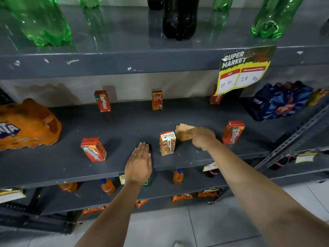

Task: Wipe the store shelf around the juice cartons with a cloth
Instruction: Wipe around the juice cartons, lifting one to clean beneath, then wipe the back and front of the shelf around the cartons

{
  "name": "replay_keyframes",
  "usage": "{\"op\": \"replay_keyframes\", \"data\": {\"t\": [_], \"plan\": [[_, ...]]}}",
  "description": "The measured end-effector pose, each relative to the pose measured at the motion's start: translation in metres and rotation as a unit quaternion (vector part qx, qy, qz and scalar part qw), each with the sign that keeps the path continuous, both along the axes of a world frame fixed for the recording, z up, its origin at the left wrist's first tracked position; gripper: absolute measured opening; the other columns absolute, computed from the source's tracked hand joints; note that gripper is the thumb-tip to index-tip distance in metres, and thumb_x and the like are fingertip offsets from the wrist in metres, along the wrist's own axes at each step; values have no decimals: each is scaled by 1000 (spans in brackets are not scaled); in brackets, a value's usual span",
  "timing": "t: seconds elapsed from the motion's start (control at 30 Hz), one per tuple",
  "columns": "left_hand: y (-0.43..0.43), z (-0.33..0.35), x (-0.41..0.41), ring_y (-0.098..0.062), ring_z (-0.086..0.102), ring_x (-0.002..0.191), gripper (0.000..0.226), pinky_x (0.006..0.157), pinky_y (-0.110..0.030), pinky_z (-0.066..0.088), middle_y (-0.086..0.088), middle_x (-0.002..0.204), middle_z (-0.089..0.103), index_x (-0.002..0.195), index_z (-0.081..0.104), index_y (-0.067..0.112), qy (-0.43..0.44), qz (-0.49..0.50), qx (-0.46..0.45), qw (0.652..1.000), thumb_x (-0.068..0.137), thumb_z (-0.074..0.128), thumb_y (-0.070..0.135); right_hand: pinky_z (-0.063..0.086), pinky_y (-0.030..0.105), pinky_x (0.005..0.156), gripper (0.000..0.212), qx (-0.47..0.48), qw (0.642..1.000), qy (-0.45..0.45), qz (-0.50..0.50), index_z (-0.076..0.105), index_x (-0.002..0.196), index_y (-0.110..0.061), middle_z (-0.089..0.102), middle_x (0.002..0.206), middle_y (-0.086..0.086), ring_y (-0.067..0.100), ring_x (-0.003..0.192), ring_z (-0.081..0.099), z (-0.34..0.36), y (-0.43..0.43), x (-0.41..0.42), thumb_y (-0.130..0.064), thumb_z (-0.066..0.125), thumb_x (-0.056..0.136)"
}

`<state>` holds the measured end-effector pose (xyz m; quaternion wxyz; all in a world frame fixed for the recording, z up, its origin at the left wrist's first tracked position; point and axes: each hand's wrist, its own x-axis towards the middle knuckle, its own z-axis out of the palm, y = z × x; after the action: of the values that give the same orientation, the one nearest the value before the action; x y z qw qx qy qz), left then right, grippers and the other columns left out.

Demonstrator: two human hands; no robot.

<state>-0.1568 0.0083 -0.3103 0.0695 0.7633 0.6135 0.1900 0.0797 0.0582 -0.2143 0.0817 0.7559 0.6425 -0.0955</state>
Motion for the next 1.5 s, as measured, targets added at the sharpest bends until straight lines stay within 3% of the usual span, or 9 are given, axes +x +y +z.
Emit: {"op": "replay_keyframes", "data": {"t": [0.23,0.4,0.6,0.9,1.03,1.17,1.3,1.4,1.5], "plan": [[1,-4,0,-22,34,140,44,116,-34,25,-11,148,42,141,42,5,-1,-4,6,1000,100,38,21,52,38,83,49,-16,993,-70,92,58,129,-30,61,128,3,28,113,61,-18,-75,-13,-4,49,88],[2,-4,-4,-19,24,144,49,117,-29,13,-7,155,32,147,32,9,18,-30,-6,999,102,29,29,48,19,52,56,-107,985,132,33,71,111,-40,72,86,-20,0,65,64,26,-96,28,2,48,82],[3,-4,-7,-16,17,146,52,120,-31,10,-4,159,23,150,24,11,46,-69,-21,996,103,22,32,52,36,88,61,59,993,105,-3,55,134,-35,56,138,8,28,108,62,24,-34,42,0,42,87],[1,-4,-11,-17,19,145,49,119,-31,13,-6,156,29,148,30,9,7,-91,4,996,103,29,27,51,36,92,54,-9,995,-30,94,59,128,-42,59,135,-6,22,117,59,-19,-108,24,-9,49,86],[-25,-3,1,-14,14,145,50,116,-33,21,-1,158,24,149,28,15,-122,-89,26,988,100,42,20,54,33,84,51,-54,987,151,11,74,104,-40,70,114,-8,13,97,65,5,-138,48,0,48,84],[-66,-9,49,-9,18,145,50,118,-30,20,3,155,29,147,34,16,-144,-223,43,963,97,43,17,52,8,68,61,126,944,304,-35,74,96,-33,70,108,-8,-11,81,65,58,-148,119,21,51,80],[-57,3,112,-12,25,143,47,118,-34,23,-1,152,36,144,39,11,-109,-243,50,963,97,44,17,48,23,98,48,237,912,335,-7,73,111,-14,66,123,0,11,113,61,94,-90,187,20,60,79],[-34,12,157,-15,15,146,52,119,-30,10,-2,158,23,149,28,11,-54,-202,33,977,100,35,26,47,11,87,48,245,918,313,20,70,115,-6,66,122,12,20,108,61,89,-14,207,22,51,81],[-13,7,191,-14,-6,147,60,120,-33,-3,-2,162,2,153,9,12,21,-132,-17,991,101,21,40,49,33,98,42,154,951,260,65,67,122,-12,64,127,12,28,111,61,65,54,211,7,51,89]]}}
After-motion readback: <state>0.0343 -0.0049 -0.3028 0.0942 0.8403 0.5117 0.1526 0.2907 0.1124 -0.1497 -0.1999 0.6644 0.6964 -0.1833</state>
